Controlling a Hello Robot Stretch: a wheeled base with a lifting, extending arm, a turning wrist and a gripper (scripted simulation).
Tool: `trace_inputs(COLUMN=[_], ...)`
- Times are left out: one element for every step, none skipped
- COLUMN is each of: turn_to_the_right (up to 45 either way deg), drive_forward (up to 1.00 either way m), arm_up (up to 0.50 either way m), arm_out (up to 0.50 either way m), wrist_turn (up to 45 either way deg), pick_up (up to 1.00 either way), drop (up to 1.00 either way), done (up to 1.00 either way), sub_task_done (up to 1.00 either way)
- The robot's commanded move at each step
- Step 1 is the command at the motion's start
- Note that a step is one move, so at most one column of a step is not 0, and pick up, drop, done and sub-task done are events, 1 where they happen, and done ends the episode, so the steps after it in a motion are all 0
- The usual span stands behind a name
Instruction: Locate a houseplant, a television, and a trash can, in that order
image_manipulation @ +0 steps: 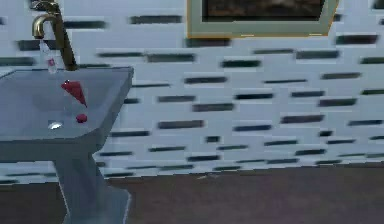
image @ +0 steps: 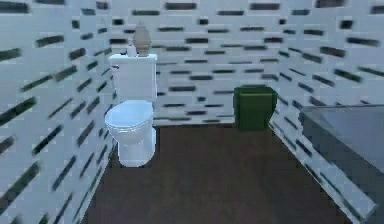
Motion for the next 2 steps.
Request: trace_inputs(turn_to_the_right=[0.0,9.0], drive_forward=[1.0,0.0], arm_up=[0.0,0.0], arm_out=[0.0,0.0], wrist_turn=[0.0,0.0], pick_up=[0.0,0.0], drop=[0.0,0.0], done=[0.0,0.0], sub_task_done=[0.0,0.0])
